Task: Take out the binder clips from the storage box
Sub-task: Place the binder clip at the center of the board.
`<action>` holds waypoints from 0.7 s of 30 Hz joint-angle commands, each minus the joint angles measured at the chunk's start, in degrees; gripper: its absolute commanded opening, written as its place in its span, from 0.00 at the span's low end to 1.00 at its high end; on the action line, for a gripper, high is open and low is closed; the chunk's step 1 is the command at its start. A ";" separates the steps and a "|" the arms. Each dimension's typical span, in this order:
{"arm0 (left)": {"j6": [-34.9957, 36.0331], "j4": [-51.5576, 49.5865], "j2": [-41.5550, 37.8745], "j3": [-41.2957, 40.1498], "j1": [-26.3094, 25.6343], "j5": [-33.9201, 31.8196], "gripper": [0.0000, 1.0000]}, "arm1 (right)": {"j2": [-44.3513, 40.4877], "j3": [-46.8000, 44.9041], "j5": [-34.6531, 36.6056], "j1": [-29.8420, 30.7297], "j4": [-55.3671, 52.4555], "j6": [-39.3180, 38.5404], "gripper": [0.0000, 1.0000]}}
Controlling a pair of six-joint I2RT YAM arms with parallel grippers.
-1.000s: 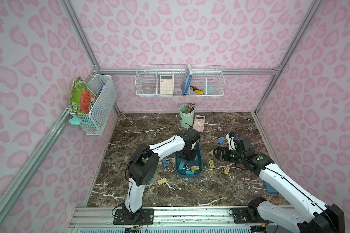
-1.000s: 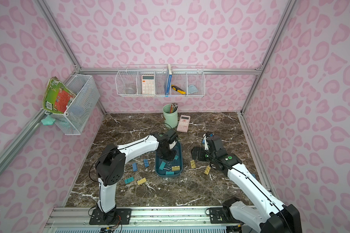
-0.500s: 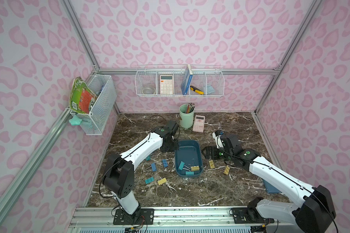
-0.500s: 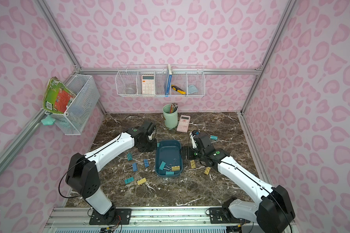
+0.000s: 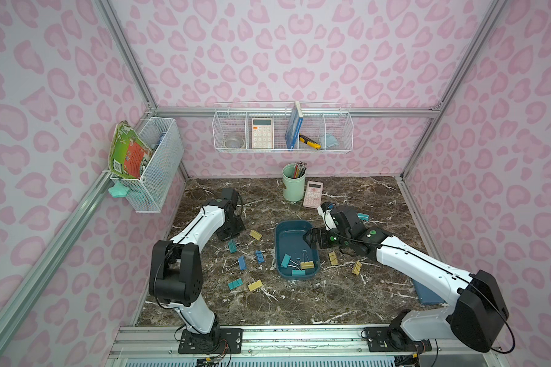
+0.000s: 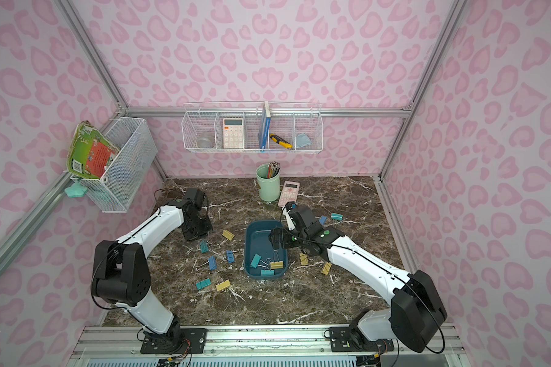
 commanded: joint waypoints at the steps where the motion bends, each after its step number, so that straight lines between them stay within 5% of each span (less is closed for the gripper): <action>1: 2.01 0.40 4.86 4.44 0.93 1.44 0.00 | 0.08 0.72 0.06 0.25 0.42 -0.07 0.99; 14: 3.77 -0.04 20.47 16.11 3.05 4.51 0.00 | 3.15 3.20 1.43 2.60 -2.93 -0.78 0.99; 21: 2.00 2.06 16.49 11.79 3.05 6.04 0.25 | 12.76 10.46 3.35 5.25 -10.22 -2.17 0.99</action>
